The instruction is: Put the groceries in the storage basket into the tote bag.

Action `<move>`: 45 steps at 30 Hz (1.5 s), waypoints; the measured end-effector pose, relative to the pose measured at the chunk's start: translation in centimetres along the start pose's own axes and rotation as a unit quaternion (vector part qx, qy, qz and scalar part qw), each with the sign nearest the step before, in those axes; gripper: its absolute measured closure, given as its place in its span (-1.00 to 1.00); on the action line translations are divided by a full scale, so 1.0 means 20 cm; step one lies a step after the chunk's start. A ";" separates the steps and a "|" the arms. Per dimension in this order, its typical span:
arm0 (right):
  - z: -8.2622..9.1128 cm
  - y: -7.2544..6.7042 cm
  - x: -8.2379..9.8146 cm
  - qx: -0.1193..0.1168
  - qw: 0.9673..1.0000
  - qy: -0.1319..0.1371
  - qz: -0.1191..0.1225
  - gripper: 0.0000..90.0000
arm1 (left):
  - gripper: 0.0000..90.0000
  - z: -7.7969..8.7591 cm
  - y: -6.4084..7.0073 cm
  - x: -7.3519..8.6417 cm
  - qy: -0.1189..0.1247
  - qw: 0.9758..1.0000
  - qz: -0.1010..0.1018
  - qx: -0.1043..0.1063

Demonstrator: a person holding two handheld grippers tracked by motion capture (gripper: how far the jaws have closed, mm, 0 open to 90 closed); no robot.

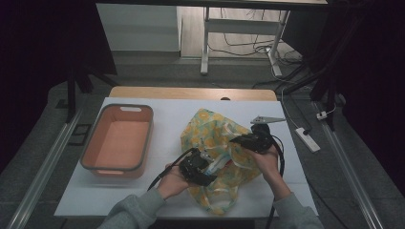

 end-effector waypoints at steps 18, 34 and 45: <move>-0.01 -0.04 -0.01 -0.013 1.000 0.004 0.005 0.97 | 0.71 -0.20 -0.04 -0.14 0.019 0.999 0.013 -0.032; 0.00 0.04 0.03 0.007 1.000 -0.007 -0.004 0.97 | 0.04 0.14 -0.09 -0.10 0.113 0.993 0.018 -0.024; -0.03 0.06 0.09 0.009 1.000 -0.026 0.003 0.96 | -0.07 0.44 -0.22 0.02 0.138 0.990 0.030 -0.014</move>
Point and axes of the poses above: each handheld gripper's, and its own axes: z roughly backward along the jaws, x roughly out of its underside, y roughly to its right, the point moved 8 cm from there along -z, roughly forward along the jaws, and after that the axes turned 5 degrees about y, right-handed, at the moved point
